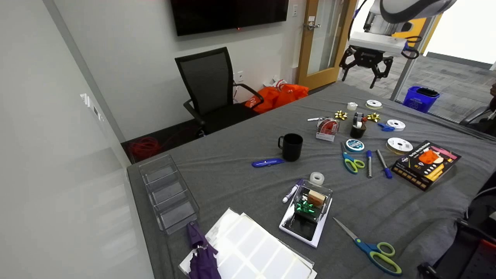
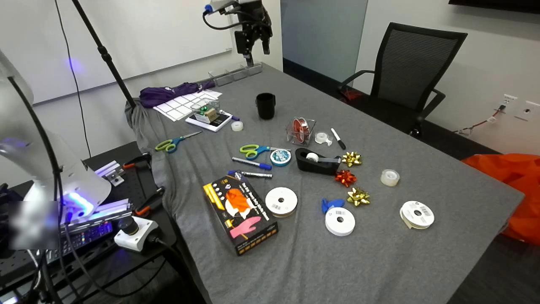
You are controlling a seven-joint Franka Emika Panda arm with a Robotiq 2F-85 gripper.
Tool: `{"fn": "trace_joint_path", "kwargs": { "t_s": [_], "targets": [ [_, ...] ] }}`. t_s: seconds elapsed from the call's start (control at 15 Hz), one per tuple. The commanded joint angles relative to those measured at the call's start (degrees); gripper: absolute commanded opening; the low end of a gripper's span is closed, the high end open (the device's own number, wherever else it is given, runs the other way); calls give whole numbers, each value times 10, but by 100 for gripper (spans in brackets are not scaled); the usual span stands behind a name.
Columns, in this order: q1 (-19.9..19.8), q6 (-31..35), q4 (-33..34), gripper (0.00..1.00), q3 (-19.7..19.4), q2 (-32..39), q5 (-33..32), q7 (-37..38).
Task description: Remove the orange object from the clear case and put it on the black box
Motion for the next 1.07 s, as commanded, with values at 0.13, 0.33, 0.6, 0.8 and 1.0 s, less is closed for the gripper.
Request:
{"fn": "trace_joint_path", "kwargs": {
  "t_s": [0.13, 0.33, 0.6, 0.8, 1.0],
  "targets": [
    [-9, -5, 104, 100, -27, 122, 65, 104],
    [-12, 12, 154, 100, -33, 181, 100, 157],
    [-4, 18, 219, 100, -42, 256, 95, 244],
    [2, 7, 261, 100, -49, 307, 82, 308],
    [1, 13, 286, 100, -50, 345, 84, 354]
  ]
}}
